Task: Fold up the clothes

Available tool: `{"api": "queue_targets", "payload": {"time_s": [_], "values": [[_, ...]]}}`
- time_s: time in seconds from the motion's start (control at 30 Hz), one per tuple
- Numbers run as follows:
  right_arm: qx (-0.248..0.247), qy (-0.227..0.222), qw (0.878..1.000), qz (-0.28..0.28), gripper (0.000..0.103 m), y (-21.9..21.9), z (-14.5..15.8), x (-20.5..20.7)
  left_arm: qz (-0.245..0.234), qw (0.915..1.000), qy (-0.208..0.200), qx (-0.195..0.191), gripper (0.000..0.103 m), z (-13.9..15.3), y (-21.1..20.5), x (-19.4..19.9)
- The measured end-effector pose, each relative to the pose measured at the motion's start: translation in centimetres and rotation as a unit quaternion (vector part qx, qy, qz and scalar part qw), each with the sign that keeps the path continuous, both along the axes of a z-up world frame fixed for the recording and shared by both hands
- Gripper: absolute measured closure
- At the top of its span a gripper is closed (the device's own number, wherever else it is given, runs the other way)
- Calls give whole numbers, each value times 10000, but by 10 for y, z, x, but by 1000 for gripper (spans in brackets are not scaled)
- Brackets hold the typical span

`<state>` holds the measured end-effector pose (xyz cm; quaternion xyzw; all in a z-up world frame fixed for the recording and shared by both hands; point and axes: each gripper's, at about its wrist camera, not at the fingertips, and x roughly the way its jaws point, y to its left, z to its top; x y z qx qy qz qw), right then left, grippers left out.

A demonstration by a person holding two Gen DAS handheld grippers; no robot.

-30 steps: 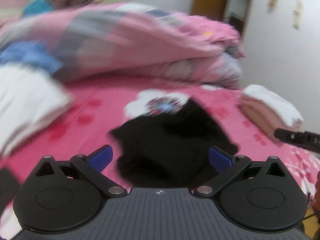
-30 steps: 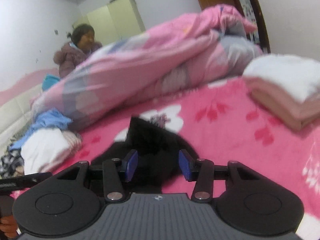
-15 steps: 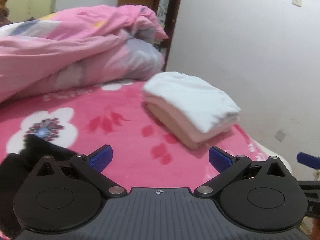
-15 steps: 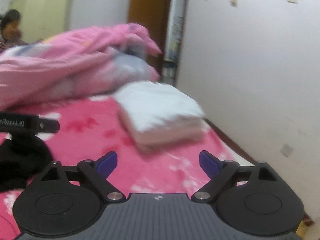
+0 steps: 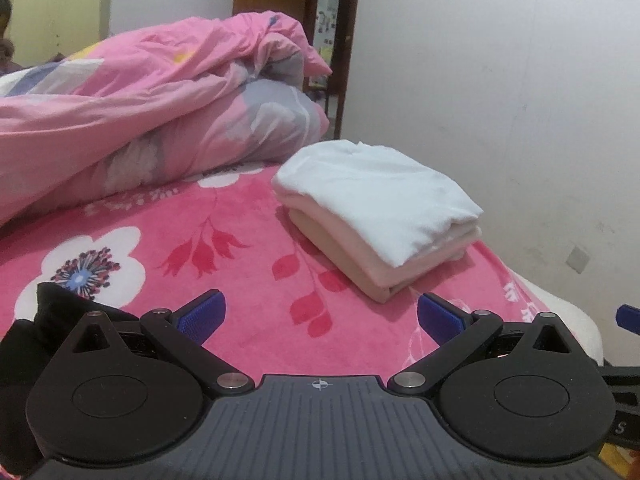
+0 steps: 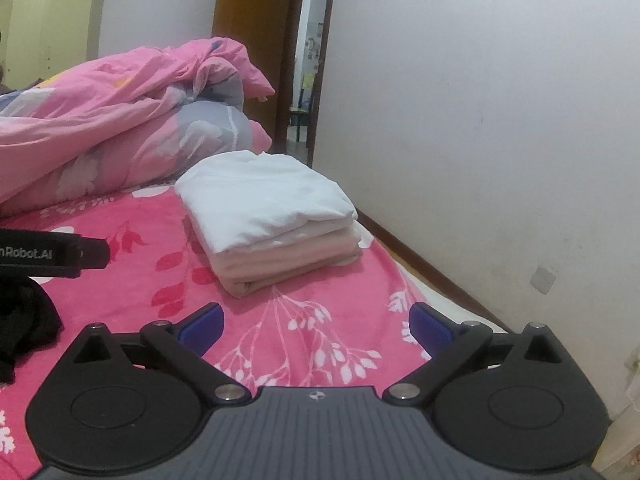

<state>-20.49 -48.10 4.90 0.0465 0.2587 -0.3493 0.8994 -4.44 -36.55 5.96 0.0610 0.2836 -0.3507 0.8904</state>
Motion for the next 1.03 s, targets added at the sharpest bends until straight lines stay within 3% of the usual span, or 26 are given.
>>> {"api": "queue_targets", "payload": {"time_s": [0.23,1.03], "values": [[-4,-26,10000,38,1,0,1,-1,-51,9997,-233,33,0,4,-4,-9],[-54,4,10000,40,1,0,5,-4,-29,9996,-290,-7,0,7,-4,-16]]}}
